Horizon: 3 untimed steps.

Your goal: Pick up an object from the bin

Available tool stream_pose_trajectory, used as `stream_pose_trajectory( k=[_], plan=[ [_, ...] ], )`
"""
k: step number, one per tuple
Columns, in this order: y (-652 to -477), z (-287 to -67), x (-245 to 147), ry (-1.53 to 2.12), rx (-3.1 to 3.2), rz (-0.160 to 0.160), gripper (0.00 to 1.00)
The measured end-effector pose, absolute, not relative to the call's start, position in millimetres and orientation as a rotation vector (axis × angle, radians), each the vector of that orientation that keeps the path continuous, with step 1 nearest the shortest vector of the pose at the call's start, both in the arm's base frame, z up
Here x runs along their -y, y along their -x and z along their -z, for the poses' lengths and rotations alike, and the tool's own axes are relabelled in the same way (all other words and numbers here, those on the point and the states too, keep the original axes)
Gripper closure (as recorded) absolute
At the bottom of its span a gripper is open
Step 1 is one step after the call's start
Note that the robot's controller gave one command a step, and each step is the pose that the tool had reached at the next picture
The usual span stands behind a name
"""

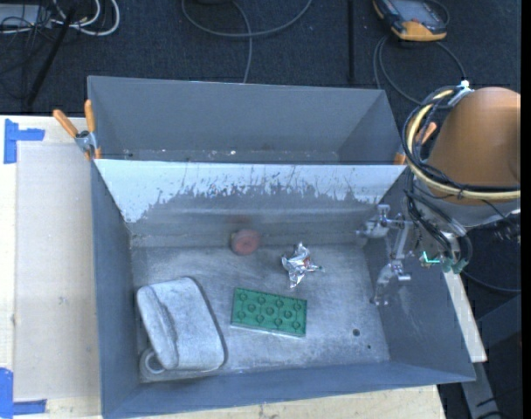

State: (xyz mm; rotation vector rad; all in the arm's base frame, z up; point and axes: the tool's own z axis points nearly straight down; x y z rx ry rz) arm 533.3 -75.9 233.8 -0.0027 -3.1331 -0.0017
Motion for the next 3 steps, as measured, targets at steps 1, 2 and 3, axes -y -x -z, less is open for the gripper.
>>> stream_pose_trajectory(
  k=[1,2,3],
  plan=[
    [-542.0,-81,-11,0.389,3.113,0.003,0.0],
    [-542.2,-84,-9,0.386,3.113,0.0,1.0],
    [-587.1,-210,22,-0.057,3.148,-0.002,1.0]
  ],
)
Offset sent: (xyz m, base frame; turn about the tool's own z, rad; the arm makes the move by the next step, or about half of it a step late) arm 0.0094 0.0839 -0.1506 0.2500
